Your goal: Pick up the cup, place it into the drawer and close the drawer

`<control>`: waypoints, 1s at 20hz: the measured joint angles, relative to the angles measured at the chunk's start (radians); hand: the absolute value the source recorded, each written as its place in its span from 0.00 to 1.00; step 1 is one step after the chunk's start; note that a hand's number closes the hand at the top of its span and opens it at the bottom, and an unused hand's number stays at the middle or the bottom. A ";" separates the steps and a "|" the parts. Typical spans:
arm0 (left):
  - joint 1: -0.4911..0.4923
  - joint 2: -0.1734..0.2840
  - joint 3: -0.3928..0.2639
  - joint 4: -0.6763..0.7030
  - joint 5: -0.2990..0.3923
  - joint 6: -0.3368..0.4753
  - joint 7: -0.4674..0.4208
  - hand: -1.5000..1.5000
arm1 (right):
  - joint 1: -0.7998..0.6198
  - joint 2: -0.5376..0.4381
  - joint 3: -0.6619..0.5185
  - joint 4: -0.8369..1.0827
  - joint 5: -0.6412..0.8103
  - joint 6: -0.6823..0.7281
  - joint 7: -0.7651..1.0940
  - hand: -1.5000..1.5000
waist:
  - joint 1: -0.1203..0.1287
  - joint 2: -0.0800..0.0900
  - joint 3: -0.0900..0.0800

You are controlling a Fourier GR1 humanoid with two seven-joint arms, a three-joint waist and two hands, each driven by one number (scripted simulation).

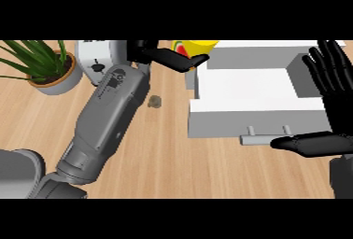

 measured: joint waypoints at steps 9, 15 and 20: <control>-0.237 -0.002 -0.105 0.256 0.066 0.167 0.150 1.00 | -0.040 -0.005 0.004 0.026 -0.014 0.020 -0.017 0.00 | -0.046 0.015 0.001; -0.285 -0.003 -0.197 0.402 0.108 0.168 0.184 1.00 | -0.052 -0.007 0.011 0.031 -0.027 0.036 -0.019 0.00 | -0.085 0.024 0.001; -0.282 -0.003 -0.287 0.467 0.128 0.130 0.217 1.00 | -0.089 -0.004 0.030 0.046 -0.029 0.047 -0.021 0.00 | -0.128 0.036 0.002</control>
